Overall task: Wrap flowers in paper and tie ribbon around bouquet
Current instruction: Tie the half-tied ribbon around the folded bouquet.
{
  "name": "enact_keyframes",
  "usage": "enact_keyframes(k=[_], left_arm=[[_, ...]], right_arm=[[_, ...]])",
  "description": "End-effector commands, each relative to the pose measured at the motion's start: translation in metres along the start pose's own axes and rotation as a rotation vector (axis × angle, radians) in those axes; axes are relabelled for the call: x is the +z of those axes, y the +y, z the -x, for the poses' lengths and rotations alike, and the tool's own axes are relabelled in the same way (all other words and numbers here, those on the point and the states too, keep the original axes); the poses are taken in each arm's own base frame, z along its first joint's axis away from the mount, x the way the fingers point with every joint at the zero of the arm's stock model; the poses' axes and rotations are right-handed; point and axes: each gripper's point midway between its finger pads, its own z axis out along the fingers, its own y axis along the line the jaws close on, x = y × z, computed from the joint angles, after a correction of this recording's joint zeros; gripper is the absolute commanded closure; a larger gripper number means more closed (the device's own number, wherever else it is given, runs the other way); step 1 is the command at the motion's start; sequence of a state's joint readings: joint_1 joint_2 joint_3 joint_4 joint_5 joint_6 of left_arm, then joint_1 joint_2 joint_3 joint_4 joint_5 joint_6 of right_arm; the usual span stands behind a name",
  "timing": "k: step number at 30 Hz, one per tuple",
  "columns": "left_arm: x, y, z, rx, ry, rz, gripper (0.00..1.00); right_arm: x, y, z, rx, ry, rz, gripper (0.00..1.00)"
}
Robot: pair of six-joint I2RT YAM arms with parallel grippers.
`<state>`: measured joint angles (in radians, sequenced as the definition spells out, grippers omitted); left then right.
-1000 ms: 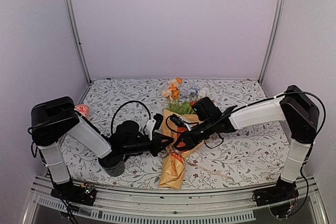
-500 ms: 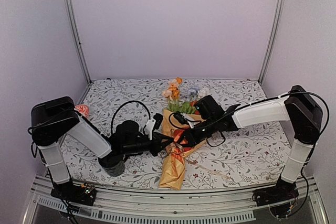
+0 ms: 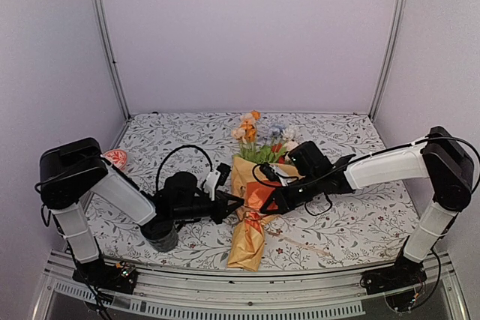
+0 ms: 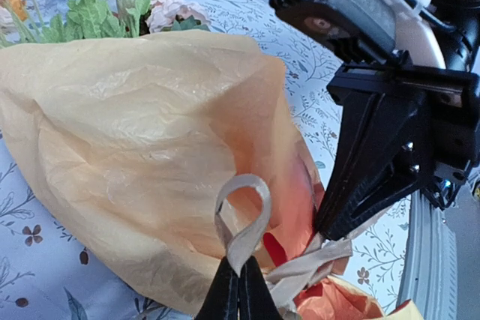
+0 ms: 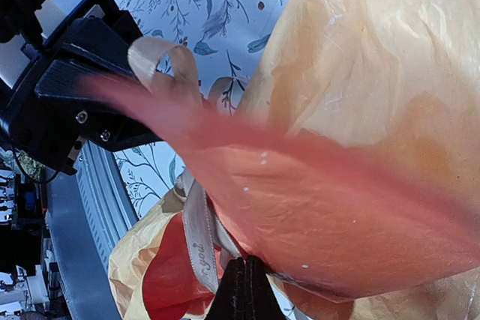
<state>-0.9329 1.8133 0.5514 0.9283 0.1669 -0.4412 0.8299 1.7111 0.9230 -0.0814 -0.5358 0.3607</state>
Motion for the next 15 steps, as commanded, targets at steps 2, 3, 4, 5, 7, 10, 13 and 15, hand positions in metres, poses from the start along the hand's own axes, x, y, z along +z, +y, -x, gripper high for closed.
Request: enact_keyframes(k=[2,3,4,5,7,10,13,15], left_arm=[[-0.005,0.009,0.002,-0.018,0.017,0.042,1.00],[-0.006,0.011,0.002,-0.023,0.016,0.050,1.00],[-0.007,0.012,0.002,-0.026,0.017,0.056,1.00],[-0.007,0.013,0.001,-0.030,0.021,0.060,1.00],[-0.007,0.015,-0.001,-0.035,0.030,0.066,1.00],[-0.007,0.017,-0.001,-0.040,0.032,0.068,1.00],[-0.006,0.026,-0.005,-0.065,0.050,0.097,1.00],[-0.006,0.035,-0.008,-0.091,0.062,0.123,1.00]], right_arm=[[-0.007,0.004,-0.003,0.020,-0.027,0.021,1.00],[-0.008,0.004,-0.004,0.024,-0.029,0.023,1.00],[-0.011,0.007,-0.004,0.022,-0.035,0.033,1.00],[-0.013,0.010,-0.003,0.024,-0.040,0.042,1.00],[-0.015,0.013,-0.005,0.028,-0.039,0.055,1.00],[-0.016,0.011,-0.011,0.035,-0.031,0.053,1.00],[-0.013,0.001,-0.019,0.057,-0.015,0.025,1.00],[-0.012,-0.008,-0.026,0.075,-0.006,0.000,1.00]])
